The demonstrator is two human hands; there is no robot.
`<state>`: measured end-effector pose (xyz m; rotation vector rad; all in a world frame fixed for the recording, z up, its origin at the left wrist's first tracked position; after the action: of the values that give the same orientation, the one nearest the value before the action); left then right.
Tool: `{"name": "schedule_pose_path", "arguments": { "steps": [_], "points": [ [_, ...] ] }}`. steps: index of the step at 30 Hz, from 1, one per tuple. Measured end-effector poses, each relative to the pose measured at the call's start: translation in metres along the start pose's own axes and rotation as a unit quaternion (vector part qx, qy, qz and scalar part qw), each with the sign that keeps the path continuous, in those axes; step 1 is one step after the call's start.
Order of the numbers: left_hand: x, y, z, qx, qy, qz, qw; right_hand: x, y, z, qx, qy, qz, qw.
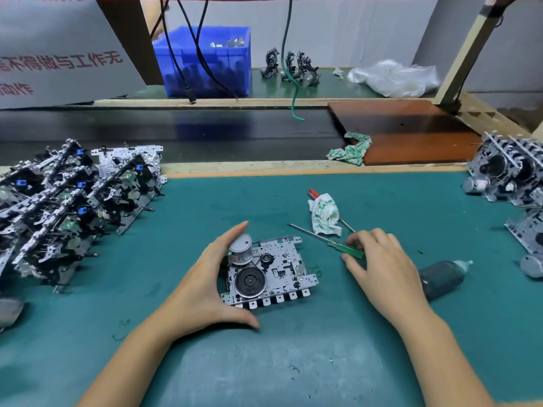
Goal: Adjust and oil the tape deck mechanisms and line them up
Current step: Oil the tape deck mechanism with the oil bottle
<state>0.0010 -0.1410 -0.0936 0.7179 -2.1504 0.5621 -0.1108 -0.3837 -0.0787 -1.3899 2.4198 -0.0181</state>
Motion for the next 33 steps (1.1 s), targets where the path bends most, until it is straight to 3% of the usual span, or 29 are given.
{"name": "schedule_pose_path", "arguments": {
  "steps": [5,8,12,16,20,23,25,27,30,33],
  "points": [
    [0.004,0.001,0.004,-0.016,0.005,0.005,1.000,-0.009,0.006,-0.019,0.016,0.002,-0.064,0.998],
    [0.005,0.003,0.007,-0.031,-0.002,0.014,0.999,0.011,0.014,-0.046,0.047,0.042,-0.032,0.997],
    [0.007,0.002,0.008,-0.025,-0.004,0.022,0.999,0.040,0.025,-0.057,-0.051,0.167,-0.004,0.985],
    [0.007,0.002,0.007,-0.019,-0.016,0.027,0.999,0.049,0.032,-0.050,-0.102,0.155,-0.014,0.983],
    [0.006,0.002,0.009,-0.013,-0.017,0.024,0.999,0.048,0.030,-0.060,0.002,0.093,-0.074,0.993],
    [0.012,-0.008,0.015,-0.052,0.004,0.014,0.999,0.026,0.022,-0.072,0.124,-0.056,-0.131,0.982],
    [0.018,-0.020,0.017,-0.118,0.014,0.008,0.993,0.003,0.018,-0.078,0.198,-0.227,-0.151,0.942],
    [0.026,-0.034,0.016,-0.159,0.021,-0.004,0.987,-0.010,0.011,-0.076,0.209,-0.439,-0.101,0.868],
    [0.036,-0.052,0.014,-0.090,0.045,-0.036,0.994,-0.016,-0.007,-0.056,0.123,-0.692,0.045,0.710],
    [0.045,-0.054,0.021,0.025,-0.070,-0.037,0.997,-0.022,-0.018,-0.033,0.015,-0.837,0.168,0.520]
  ]
}}
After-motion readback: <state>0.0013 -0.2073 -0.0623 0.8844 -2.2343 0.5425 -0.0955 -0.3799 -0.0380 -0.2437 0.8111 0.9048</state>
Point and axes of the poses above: each hand's wrist, its own y-axis away from the middle knuckle, its own z-axis out of the palm, x = y × z, the point moved 4 cm from there along -y, towards the middle knuckle, and after that the axes turned 2 degrees about z, right-handed, at the moved point
